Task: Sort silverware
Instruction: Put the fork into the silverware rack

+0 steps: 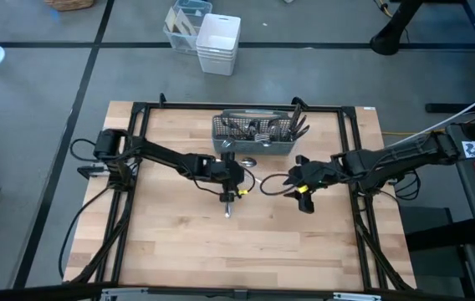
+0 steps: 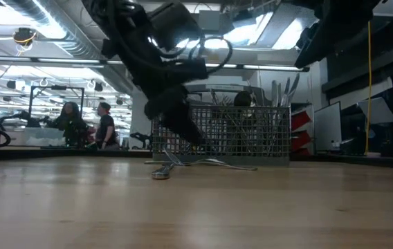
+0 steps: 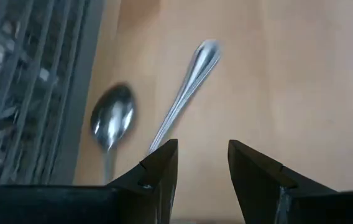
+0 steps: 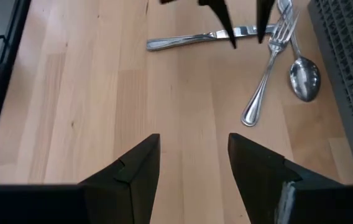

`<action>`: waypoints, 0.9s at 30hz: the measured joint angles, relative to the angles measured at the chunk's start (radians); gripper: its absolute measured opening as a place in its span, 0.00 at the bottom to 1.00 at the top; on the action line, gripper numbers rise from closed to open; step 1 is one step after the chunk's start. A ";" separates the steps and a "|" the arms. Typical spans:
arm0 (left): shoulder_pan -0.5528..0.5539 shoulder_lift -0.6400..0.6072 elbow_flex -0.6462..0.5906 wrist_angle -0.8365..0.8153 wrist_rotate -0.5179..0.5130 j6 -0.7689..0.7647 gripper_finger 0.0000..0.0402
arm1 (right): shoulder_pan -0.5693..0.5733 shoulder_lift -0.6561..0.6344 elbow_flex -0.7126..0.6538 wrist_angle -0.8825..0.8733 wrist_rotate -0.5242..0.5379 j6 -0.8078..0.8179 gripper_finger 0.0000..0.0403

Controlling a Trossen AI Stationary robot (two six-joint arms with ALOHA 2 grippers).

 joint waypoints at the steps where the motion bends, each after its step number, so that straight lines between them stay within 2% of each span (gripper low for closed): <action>1: 0.004 0.002 0.000 -0.016 -0.015 -0.006 0.33 | 0.010 0.000 0.000 0.000 0.010 -0.001 0.48; 6: 0.032 0.003 0.000 -0.024 -0.108 0.024 0.33 | 0.051 0.000 0.000 0.001 0.073 0.000 0.48; 15: 0.068 0.003 -0.002 -0.003 -0.080 0.028 0.33 | 0.076 0.000 0.000 0.001 0.094 0.000 0.48; 27: 0.068 0.105 -0.003 0.053 -0.071 0.077 0.33 | 0.076 0.001 -0.001 0.002 0.073 -0.001 0.48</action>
